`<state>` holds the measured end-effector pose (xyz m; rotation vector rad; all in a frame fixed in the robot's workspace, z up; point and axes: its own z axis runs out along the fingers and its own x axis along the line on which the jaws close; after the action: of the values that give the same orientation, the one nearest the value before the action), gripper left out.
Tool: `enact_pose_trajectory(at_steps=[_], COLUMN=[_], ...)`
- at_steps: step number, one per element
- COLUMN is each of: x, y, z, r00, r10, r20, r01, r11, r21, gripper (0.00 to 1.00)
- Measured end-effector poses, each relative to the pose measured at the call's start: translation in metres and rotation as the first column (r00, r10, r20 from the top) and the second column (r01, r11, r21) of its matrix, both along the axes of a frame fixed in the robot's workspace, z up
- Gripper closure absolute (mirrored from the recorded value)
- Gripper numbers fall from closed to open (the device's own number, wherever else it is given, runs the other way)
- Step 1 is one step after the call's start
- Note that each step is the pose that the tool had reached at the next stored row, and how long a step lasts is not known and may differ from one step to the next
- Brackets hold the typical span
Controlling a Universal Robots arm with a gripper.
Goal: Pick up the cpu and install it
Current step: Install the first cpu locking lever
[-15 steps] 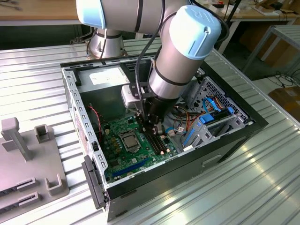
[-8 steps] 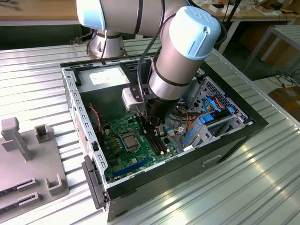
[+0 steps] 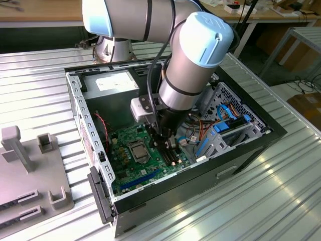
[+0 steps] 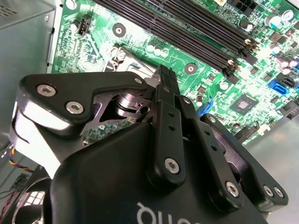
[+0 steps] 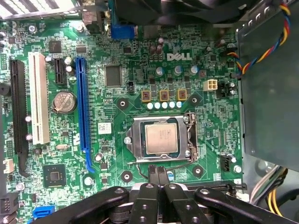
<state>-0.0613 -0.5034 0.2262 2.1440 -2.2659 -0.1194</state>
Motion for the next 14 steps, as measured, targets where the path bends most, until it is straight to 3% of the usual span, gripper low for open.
enact_pose_trajectory(at_steps=[7, 14], x=[-0.0001, 0.0], y=[-0.0051, -0.0052], z=[-0.0014, -0.0014], r00=[0.9999, 0.9999], r10=[0.014, 0.015], r20=[-0.0001, -0.0001], r01=[-0.014, -0.015], r11=[0.9999, 0.9999], r21=[-0.0029, -0.003], gripper=[0.89, 0.89])
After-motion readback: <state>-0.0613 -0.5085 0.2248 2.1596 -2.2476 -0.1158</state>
